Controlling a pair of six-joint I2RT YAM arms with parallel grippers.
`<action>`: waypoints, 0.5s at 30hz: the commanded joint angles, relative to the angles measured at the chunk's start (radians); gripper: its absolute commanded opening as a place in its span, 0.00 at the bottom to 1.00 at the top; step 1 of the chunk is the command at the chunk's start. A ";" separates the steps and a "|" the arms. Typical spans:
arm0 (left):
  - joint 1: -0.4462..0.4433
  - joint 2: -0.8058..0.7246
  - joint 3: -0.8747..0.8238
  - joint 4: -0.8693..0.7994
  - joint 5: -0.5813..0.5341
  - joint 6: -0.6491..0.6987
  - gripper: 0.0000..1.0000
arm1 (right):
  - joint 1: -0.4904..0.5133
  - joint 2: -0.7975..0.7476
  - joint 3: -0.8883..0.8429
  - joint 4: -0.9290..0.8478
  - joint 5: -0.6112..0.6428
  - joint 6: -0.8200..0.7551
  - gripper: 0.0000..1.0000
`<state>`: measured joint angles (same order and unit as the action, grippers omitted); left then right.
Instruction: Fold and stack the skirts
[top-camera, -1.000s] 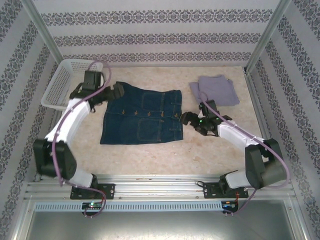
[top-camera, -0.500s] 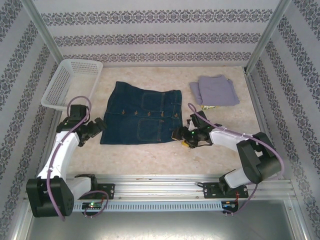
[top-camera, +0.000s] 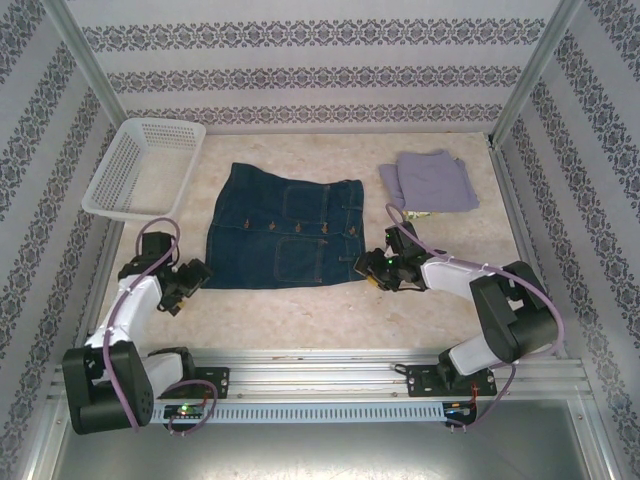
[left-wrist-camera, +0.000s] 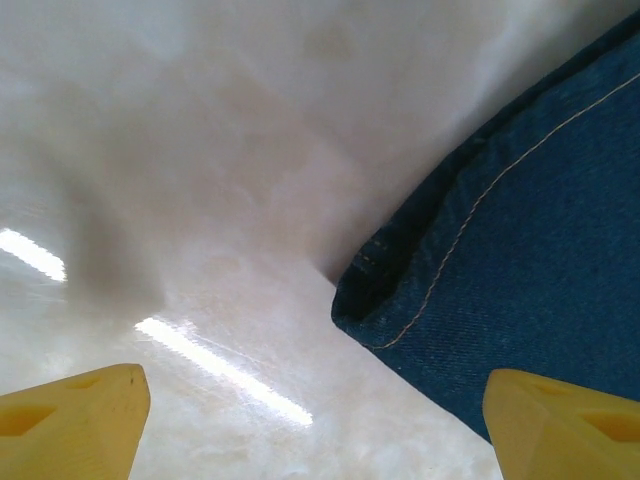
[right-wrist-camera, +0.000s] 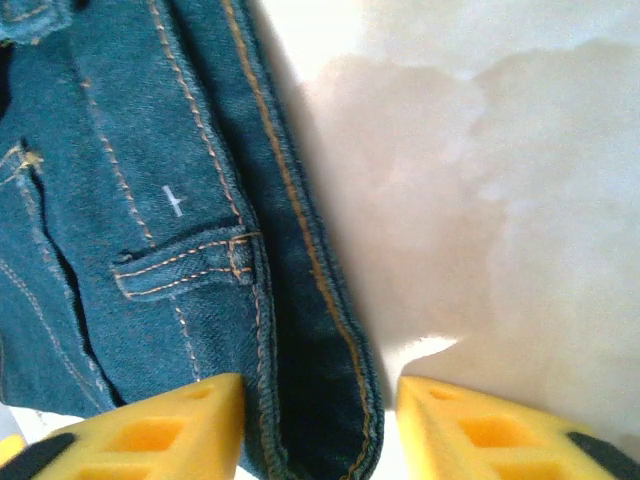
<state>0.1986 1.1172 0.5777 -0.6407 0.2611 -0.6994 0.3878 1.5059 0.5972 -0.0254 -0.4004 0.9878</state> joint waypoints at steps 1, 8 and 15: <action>0.012 0.039 -0.021 0.107 0.075 -0.033 0.85 | 0.006 0.052 0.014 0.091 -0.007 0.012 0.36; 0.012 0.059 -0.032 0.115 0.091 -0.015 0.80 | 0.007 0.038 0.006 0.096 -0.020 0.006 0.10; 0.012 0.165 -0.045 0.248 0.133 -0.022 0.66 | 0.008 0.037 0.007 0.099 -0.023 -0.001 0.00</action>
<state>0.1989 1.2415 0.5411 -0.4908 0.3656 -0.7139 0.3904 1.5379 0.5983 0.0441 -0.4129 0.9962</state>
